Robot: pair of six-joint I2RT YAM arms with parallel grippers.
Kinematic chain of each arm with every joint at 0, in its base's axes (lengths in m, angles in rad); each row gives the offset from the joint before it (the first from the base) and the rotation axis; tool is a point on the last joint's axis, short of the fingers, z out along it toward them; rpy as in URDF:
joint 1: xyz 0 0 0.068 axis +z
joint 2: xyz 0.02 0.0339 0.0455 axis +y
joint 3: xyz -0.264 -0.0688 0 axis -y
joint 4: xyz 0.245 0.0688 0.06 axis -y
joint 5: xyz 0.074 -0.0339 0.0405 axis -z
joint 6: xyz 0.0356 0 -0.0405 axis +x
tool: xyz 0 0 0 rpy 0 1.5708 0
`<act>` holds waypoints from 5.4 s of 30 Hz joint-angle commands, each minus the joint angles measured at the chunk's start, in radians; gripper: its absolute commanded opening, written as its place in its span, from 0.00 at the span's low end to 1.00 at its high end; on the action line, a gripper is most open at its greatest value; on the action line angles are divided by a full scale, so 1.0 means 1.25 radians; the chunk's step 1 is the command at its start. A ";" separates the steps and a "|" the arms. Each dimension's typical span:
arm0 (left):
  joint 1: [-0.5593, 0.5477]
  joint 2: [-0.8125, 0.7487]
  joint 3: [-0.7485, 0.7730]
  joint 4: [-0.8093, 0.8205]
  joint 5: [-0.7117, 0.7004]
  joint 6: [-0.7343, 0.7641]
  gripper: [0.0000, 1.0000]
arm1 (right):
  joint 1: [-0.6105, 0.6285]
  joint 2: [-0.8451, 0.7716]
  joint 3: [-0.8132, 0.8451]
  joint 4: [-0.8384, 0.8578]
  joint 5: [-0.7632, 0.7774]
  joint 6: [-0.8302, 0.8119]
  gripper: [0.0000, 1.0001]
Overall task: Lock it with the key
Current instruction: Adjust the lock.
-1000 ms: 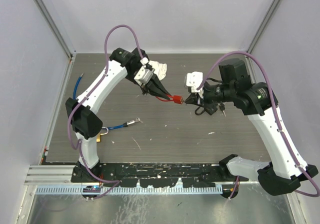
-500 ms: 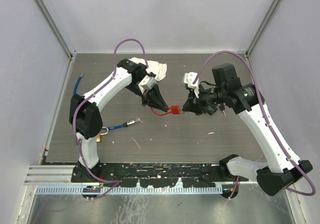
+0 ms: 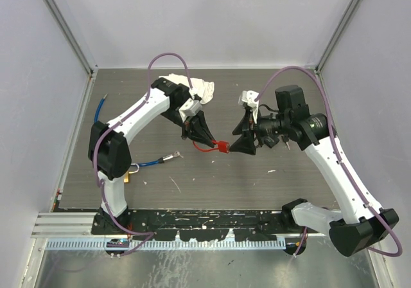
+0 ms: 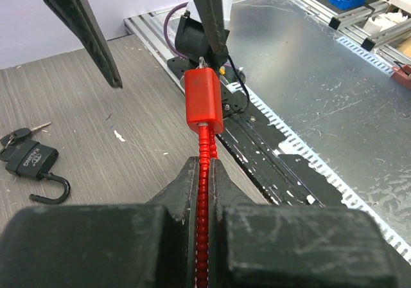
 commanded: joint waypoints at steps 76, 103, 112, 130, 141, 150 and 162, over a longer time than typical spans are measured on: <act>0.014 -0.202 0.050 0.005 0.145 0.719 0.98 | -0.308 -0.001 0.034 -0.106 0.011 -0.099 0.01; -0.230 -0.267 -0.507 2.056 -1.428 -0.584 0.98 | -0.369 -0.007 0.025 -0.089 -0.068 -0.066 0.01; -0.223 -0.563 -0.644 1.726 -1.272 -1.009 0.98 | -0.369 0.024 0.035 -0.066 -0.064 -0.061 0.01; -0.083 -0.576 -0.595 1.515 -0.536 -1.516 0.98 | -0.348 0.071 0.127 -0.427 -0.116 -0.754 0.01; -0.249 -0.434 -0.449 1.234 -0.762 -1.206 0.77 | -0.198 0.070 0.109 -0.299 -0.009 -0.582 0.01; -0.259 -0.331 -0.362 1.156 -0.754 -1.176 0.61 | -0.129 0.070 0.108 -0.260 0.037 -0.522 0.01; -0.216 -0.596 -0.535 1.255 -0.652 -1.188 0.82 | -0.122 0.067 0.081 -0.254 0.084 -0.508 0.01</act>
